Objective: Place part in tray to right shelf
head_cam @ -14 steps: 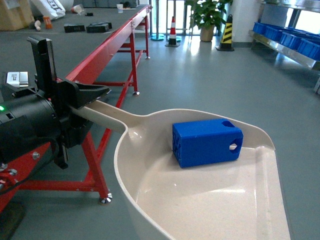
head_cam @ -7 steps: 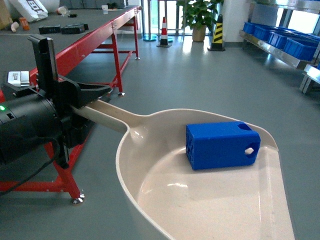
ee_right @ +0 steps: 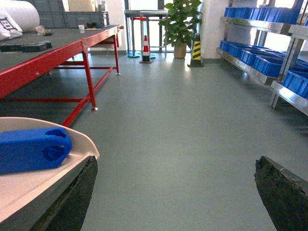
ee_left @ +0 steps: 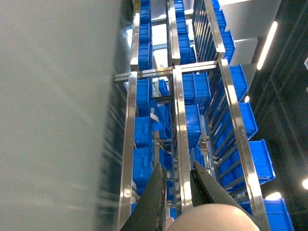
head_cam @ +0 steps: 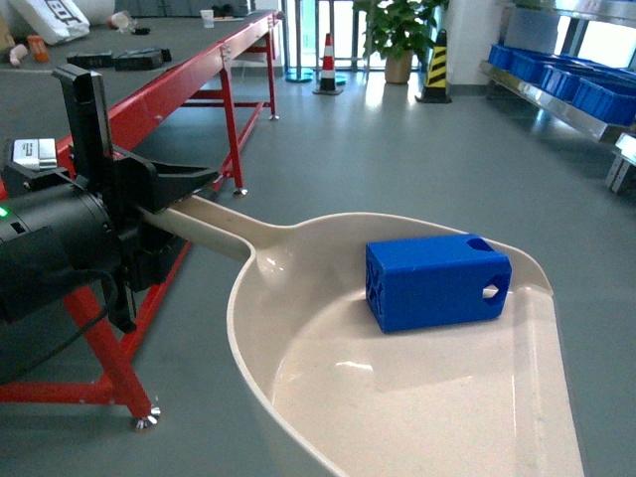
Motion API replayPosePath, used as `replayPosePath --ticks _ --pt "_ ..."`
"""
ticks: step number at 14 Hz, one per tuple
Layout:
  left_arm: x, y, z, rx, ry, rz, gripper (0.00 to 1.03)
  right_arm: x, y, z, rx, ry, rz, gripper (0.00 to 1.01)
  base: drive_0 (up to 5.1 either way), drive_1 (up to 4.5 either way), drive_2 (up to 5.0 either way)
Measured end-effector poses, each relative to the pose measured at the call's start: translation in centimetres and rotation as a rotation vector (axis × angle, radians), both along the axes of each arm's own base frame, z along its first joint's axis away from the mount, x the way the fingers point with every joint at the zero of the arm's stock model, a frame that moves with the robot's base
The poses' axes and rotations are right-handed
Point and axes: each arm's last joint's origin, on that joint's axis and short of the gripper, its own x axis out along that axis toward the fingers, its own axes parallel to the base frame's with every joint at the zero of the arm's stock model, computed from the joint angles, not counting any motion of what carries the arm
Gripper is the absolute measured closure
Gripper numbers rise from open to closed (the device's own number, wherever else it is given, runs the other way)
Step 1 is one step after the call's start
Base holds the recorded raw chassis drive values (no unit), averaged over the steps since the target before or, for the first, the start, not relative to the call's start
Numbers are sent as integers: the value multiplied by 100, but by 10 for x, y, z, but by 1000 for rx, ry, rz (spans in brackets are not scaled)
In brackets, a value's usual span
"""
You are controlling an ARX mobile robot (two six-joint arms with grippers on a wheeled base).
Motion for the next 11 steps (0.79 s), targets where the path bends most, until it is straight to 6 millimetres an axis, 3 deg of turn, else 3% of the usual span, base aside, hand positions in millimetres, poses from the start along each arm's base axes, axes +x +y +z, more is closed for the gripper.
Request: replayPosePath --ticks 8,11 --pt "0 0 0 0 0 2 90 0 0 0 0 3 0 3 503 -243 -243" --pt "0 0 0 0 2 2 90 0 0 0 0 2 0 3 11 443 -421"
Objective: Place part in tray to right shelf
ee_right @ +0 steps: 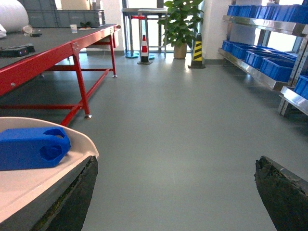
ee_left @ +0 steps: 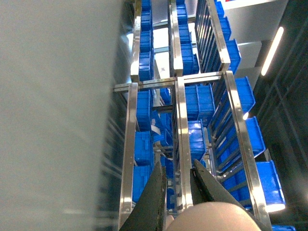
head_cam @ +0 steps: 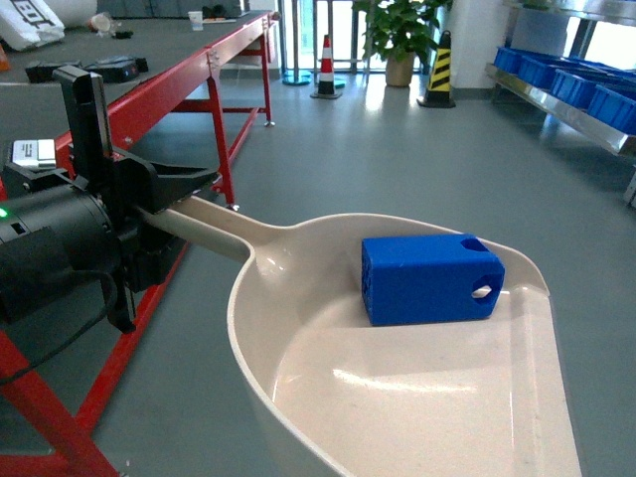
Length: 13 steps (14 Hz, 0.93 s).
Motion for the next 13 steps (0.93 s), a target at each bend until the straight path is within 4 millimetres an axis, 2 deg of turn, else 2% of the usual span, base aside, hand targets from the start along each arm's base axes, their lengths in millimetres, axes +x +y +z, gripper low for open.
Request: replayPosePath --ticks 13 --pt "0 0 0 -1 -3 0 90 0 0 0 0 2 0 3 11 443 -421"
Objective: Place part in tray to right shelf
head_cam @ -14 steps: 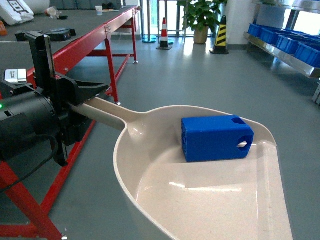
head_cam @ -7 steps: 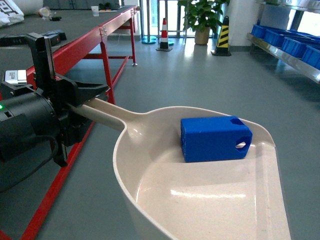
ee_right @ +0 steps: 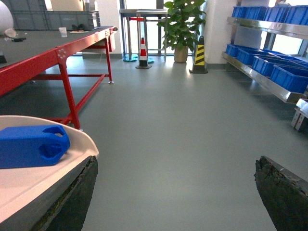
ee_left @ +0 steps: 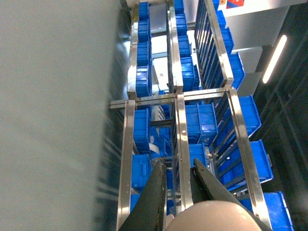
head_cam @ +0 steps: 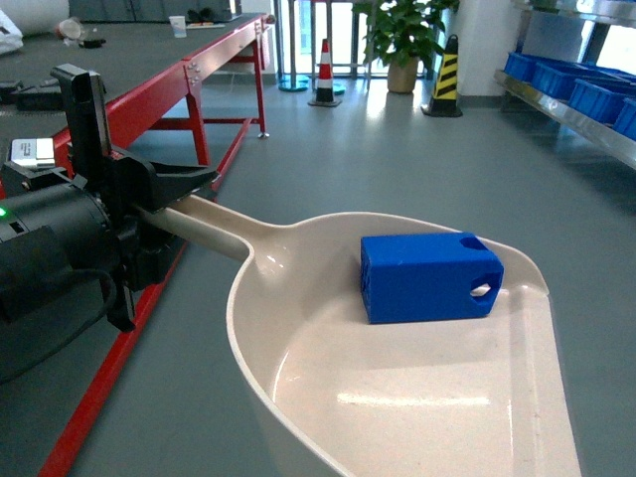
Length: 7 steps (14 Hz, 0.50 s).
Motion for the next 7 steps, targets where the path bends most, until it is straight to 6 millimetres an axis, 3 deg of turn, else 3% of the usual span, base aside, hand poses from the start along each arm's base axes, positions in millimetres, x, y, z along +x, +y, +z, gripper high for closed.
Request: replayPosePath --ticks 7 --pt "0 0 0 1 3 -1 90 0 0 0 0 -2 1 3 11 443 -421"
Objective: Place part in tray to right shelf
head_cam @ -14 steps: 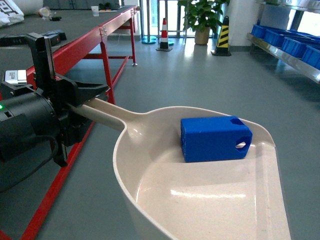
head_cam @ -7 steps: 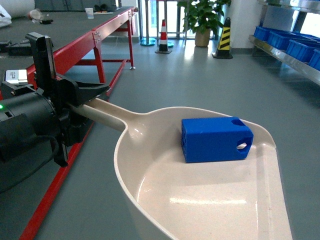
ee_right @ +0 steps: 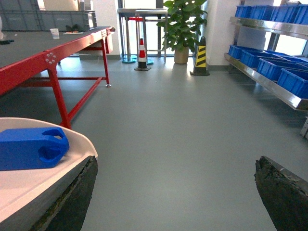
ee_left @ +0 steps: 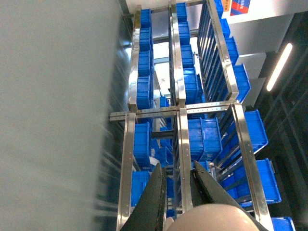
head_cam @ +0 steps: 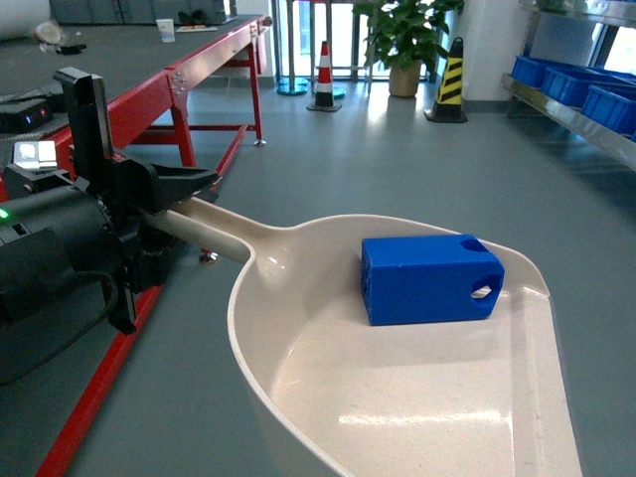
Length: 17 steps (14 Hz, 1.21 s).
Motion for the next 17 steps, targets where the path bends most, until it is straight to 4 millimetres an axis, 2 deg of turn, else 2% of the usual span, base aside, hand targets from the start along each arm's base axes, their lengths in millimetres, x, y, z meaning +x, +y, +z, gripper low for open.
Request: replayPosePath --ticks 17 --pt "0 1 0 2 -2 3 90 0 0 0 0 1 1 3 11 443 -421"
